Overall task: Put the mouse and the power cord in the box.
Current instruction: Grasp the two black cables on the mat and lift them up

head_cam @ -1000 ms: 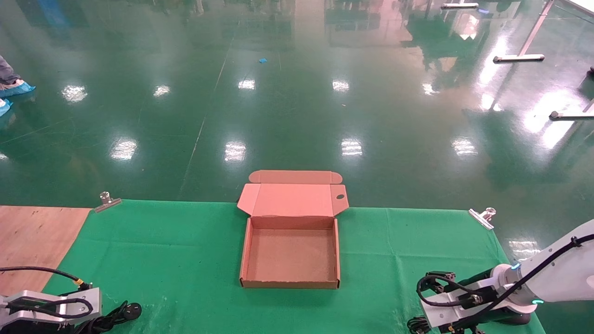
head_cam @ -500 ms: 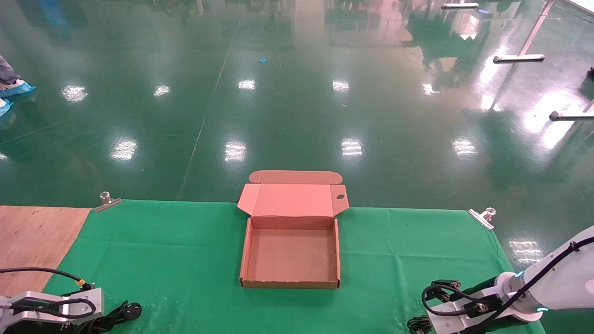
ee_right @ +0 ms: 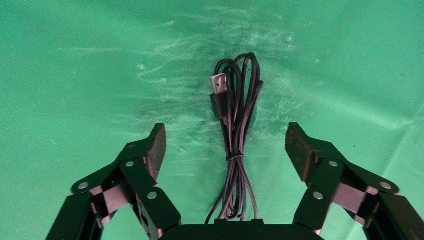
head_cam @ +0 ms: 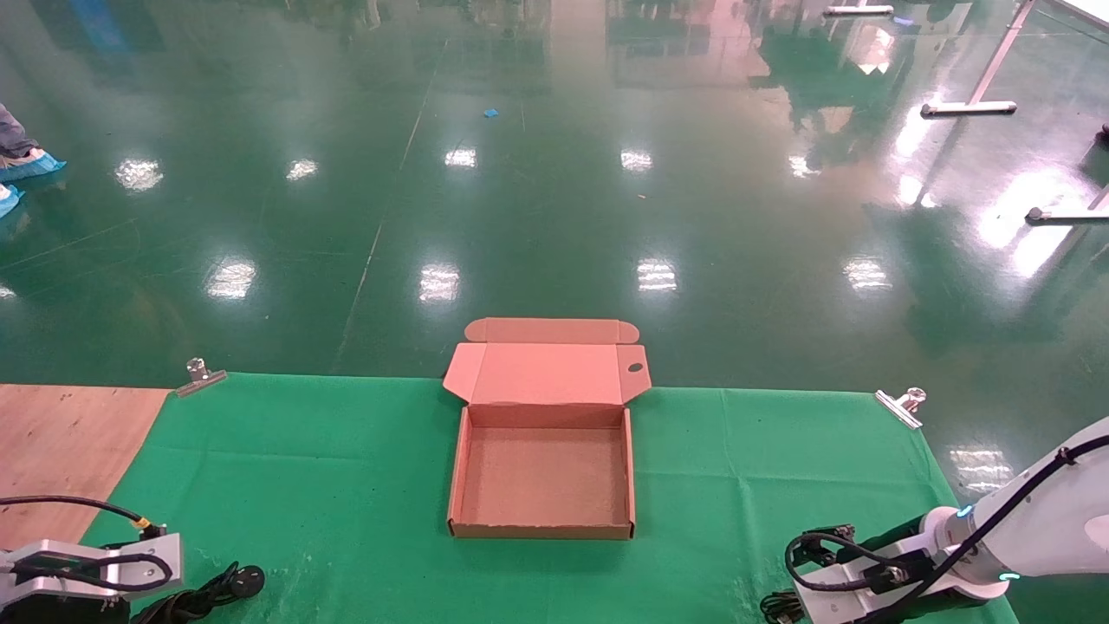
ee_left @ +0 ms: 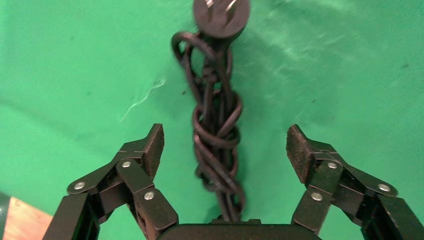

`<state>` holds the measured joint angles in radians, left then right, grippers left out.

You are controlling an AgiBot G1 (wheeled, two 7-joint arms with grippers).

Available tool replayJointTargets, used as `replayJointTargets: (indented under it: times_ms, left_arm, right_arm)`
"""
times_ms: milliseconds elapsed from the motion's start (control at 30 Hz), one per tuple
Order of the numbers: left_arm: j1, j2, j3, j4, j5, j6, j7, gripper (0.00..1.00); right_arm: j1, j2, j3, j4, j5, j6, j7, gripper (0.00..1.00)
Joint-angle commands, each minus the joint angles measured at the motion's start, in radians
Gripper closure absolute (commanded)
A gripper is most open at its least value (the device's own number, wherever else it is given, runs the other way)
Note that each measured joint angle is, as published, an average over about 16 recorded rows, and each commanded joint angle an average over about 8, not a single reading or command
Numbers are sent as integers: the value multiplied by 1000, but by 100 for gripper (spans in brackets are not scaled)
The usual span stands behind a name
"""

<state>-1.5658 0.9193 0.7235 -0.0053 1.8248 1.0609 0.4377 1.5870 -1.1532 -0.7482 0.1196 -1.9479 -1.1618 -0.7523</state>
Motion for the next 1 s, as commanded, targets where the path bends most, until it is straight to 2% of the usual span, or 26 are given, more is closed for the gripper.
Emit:
replayJointTargets:
  times_ms: [33, 600, 833, 1000]
  left_arm:
    - [-2, -1, 3, 1, 4, -11, -2, 100]
    - [38, 8, -1, 5, -1, -127, -5, 100]
    - [34, 3, -3, 2, -4, -125, 0, 100]
    - [14, -1, -2, -4, -3, -75, 11, 100]
  right_arm:
    - [2, -3, 1, -8, 1, 0, -7, 100]
    - [11, -19, 8, -65, 12, 6, -42, 100]
    - [17, -21, 12, -80, 18, 3, -50, 100]
    - [30, -15, 17, -85, 25, -12, -59, 100]
